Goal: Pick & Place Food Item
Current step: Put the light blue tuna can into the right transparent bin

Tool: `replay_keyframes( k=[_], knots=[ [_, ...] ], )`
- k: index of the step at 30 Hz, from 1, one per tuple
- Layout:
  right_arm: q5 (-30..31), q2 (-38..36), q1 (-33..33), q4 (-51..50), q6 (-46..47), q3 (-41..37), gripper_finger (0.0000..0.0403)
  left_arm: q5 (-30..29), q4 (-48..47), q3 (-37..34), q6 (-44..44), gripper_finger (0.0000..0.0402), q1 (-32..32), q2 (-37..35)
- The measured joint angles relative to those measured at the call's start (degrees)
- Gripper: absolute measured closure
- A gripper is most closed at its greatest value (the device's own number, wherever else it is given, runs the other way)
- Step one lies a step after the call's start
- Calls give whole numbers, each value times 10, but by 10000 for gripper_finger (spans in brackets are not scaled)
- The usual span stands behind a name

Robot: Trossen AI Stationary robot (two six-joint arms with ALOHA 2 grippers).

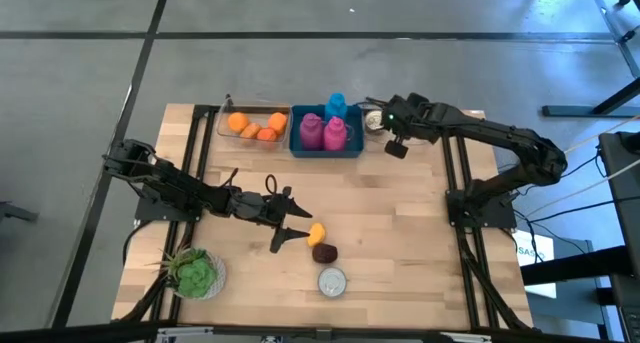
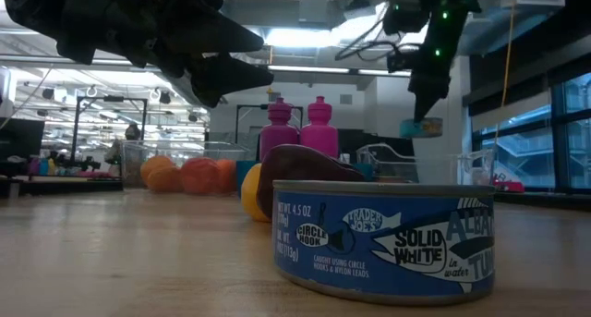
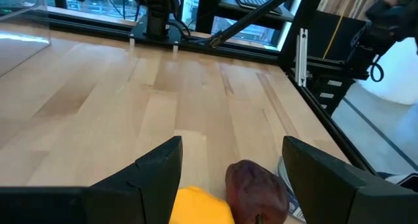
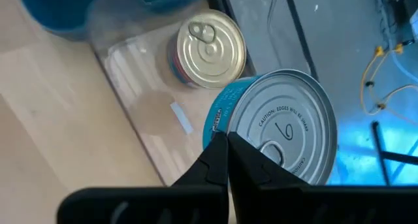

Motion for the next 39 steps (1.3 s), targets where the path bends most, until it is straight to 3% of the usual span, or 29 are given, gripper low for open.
replay_keyframes(
  k=[26, 39],
  knots=[
    [-76, 2, -120, 223, -40, -166, 403, -3, 0, 0, 14, 146, 0, 0],
    [-89, 73, -157, 271, -59, -174, 403, -3, 1, 0, 11, 146, 0, 0]
  ],
)
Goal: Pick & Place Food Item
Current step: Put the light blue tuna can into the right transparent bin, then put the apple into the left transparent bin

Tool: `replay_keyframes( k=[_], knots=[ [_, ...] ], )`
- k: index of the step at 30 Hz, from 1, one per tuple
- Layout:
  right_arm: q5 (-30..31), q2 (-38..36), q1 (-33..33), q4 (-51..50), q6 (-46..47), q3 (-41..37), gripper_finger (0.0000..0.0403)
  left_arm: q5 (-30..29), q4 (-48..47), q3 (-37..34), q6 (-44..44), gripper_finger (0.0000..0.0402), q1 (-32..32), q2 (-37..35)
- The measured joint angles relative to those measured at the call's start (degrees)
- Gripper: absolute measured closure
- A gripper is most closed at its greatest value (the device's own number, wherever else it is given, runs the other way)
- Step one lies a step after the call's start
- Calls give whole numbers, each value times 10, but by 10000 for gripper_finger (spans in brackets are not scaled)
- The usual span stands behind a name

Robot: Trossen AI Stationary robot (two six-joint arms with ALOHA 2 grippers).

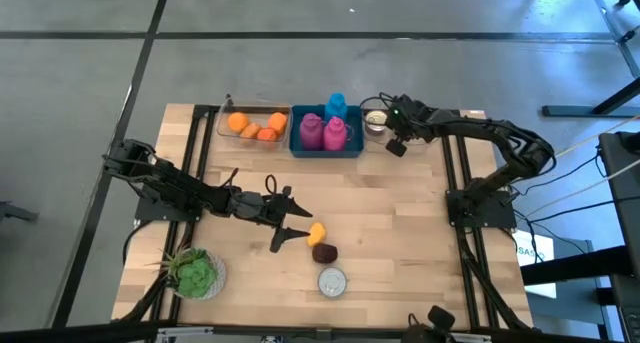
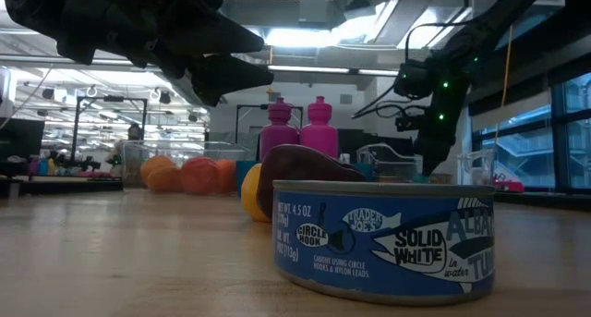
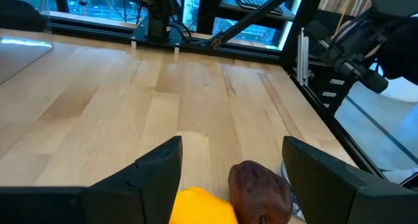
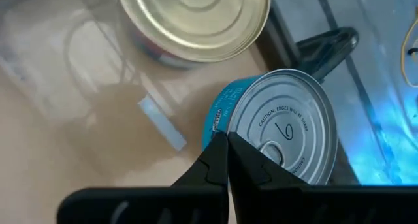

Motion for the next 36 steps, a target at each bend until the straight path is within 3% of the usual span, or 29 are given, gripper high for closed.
replay_keyframes(
  k=[15, 20, 36],
  knots=[
    [-4, 7, -14, 21, -13, 0, 403, -5, 1, 0, -2, 146, 1, 0],
    [-44, 7, -14, 22, -20, 0, 397, -5, 1, 0, -2, 146, 1, 0],
    [-45, -3, -14, 18, -10, 6, 268, -5, 1, 0, -1, 146, 1, 0]
  ],
)
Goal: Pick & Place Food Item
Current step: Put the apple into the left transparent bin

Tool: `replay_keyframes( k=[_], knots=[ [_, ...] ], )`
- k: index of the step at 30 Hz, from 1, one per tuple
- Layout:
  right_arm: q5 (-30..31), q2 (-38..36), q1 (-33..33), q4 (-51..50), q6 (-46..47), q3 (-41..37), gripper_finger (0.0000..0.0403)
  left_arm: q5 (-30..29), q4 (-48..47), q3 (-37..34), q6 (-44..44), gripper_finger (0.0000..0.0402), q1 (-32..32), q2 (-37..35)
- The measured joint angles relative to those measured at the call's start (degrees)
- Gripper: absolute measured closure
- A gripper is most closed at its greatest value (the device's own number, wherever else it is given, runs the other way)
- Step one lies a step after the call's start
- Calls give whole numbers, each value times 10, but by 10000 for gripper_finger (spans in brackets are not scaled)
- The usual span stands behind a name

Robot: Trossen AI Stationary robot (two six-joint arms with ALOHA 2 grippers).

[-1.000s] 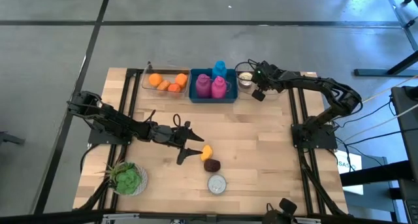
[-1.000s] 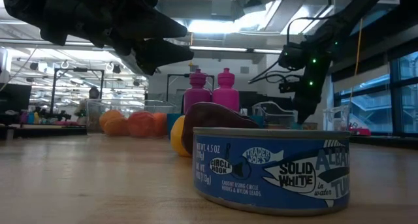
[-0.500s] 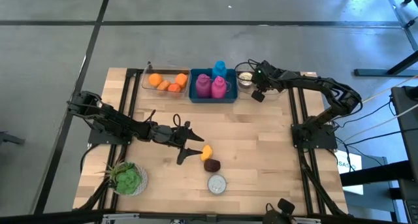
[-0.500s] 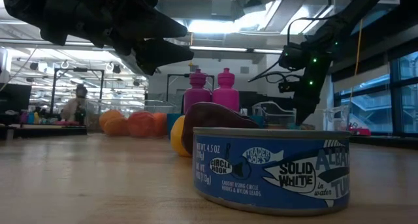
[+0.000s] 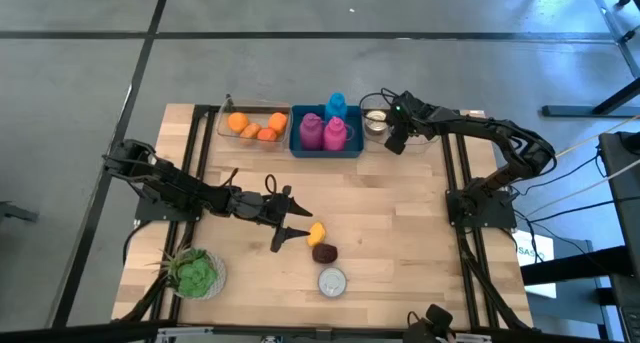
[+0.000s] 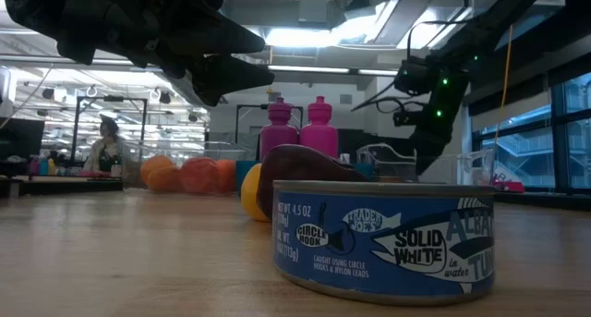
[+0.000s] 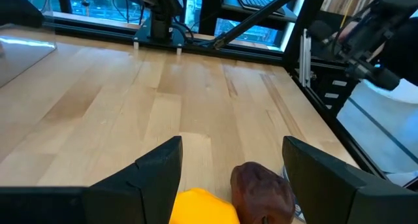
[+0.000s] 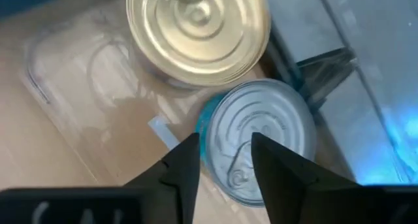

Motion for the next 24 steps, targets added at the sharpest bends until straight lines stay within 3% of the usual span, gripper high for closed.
replay_keyframes(
  k=[9, 18, 24],
  knots=[
    [-1, -64, 24, -47, 68, 67, 248, -14, 0, 0, 10, 146, 0, 0],
    [-160, -218, 49, 53, 209, 62, 250, -14, 5, 0, 20, 146, 0, 0],
    [-150, -307, 131, 150, 254, -12, 250, -14, 5, 0, 30, 146, 0, 0]
  ],
)
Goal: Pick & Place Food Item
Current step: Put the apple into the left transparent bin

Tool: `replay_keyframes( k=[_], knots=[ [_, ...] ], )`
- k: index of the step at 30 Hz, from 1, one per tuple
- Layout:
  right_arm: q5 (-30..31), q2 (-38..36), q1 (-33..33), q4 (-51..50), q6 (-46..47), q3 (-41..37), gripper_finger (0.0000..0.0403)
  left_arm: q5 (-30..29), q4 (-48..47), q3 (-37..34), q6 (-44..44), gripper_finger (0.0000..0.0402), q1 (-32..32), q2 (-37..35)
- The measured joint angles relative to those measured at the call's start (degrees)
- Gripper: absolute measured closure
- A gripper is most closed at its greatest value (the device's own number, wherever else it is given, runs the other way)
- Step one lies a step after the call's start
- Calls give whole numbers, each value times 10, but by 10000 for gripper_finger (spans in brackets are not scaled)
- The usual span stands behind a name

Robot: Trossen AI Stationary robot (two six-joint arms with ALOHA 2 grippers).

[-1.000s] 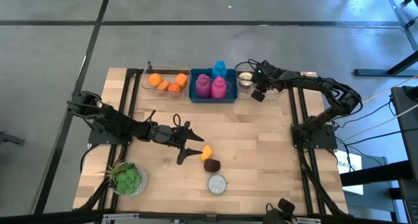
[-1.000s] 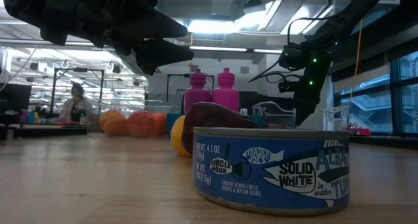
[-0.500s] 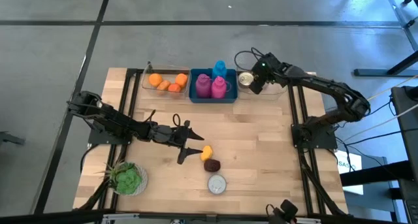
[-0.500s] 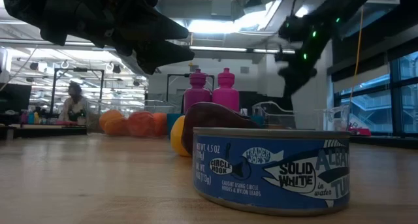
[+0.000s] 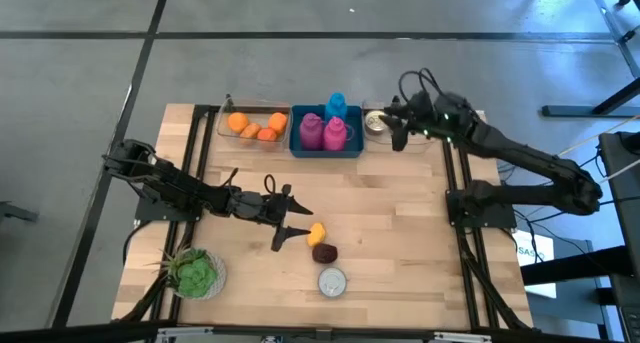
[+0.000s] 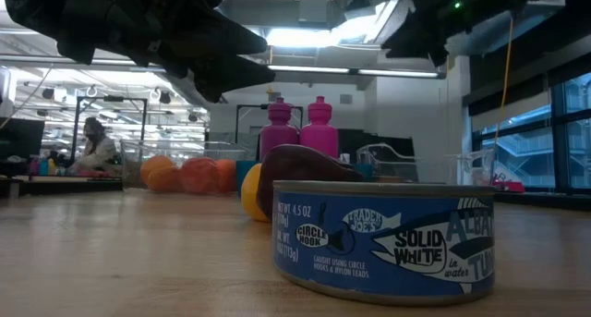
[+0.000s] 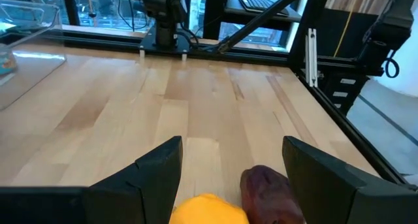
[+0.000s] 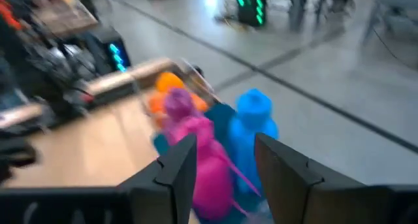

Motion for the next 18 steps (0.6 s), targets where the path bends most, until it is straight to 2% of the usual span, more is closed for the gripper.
replay_keyframes(
  k=[8, 11, 18],
  knots=[
    [18, -63, 117, 135, 49, -131, 250, 31, -18, 0, 10, 146, 0, -24],
    [32, -65, 167, 235, 80, -204, 250, 41, -54, 0, 22, 146, 0, -53],
    [137, -37, 305, 520, 142, -377, 250, 34, -145, 0, 16, 146, -2, -123]
  ],
)
